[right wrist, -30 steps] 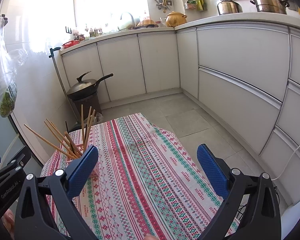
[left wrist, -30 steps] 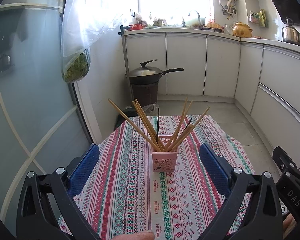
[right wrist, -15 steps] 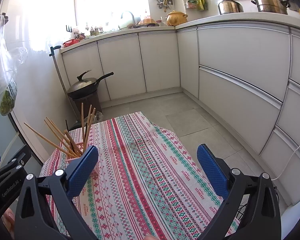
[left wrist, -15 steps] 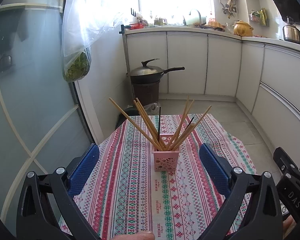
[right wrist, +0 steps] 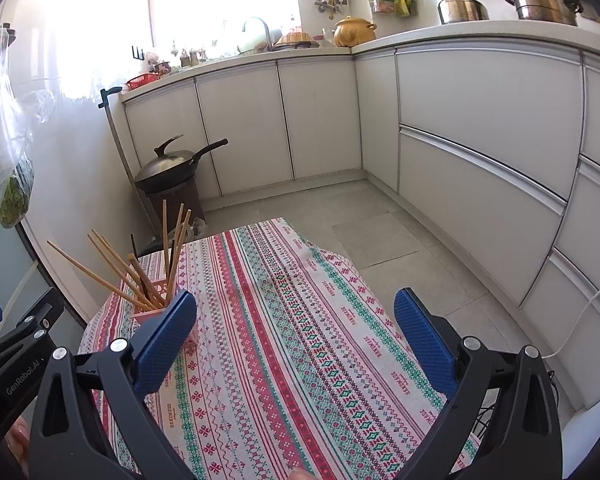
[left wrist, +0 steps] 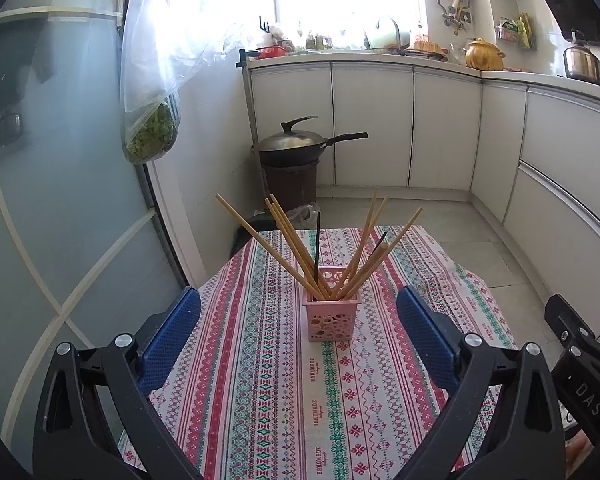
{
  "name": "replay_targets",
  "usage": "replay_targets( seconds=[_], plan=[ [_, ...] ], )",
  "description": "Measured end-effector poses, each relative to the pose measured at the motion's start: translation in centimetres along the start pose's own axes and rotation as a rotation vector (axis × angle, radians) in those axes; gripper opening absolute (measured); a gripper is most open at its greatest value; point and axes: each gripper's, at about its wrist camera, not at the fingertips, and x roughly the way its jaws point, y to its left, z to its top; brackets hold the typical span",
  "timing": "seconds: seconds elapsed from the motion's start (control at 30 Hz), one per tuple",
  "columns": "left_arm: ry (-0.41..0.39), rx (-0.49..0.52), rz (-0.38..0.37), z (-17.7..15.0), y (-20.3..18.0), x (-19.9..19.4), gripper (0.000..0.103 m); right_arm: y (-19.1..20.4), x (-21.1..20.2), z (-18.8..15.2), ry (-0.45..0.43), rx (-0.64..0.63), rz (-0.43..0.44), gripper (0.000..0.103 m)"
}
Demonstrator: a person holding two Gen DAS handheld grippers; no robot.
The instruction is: Organize utensils
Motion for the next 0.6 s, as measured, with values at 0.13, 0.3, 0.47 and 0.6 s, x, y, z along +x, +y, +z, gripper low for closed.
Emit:
replay_targets(
  seconds=[0.13,0.3,0.47,0.6],
  plan=[
    [-0.01,0.012,0.001,-0.06,-0.15,-0.12,0.092,0.0,-0.01,-0.02,0.0,0.0,-0.002,0.096],
    [-0.022,0.03,-0.003,-0.13,-0.62,-0.48,0.095,-0.05,0.17,-0.07,0.002,-0.003,-0.008,0.096],
    [-0.011,0.029,-0.001,-0.07,-0.6,-0.43,0.096,-0.19,0.5,0.02,0.005,0.002,-0.017,0.096],
    [-0.009,0.028,-0.008,-0.03,-0.67,-0.48,0.096,-0.23,0.65,0.06,0.011,0.003,-0.02,0.096]
  ],
)
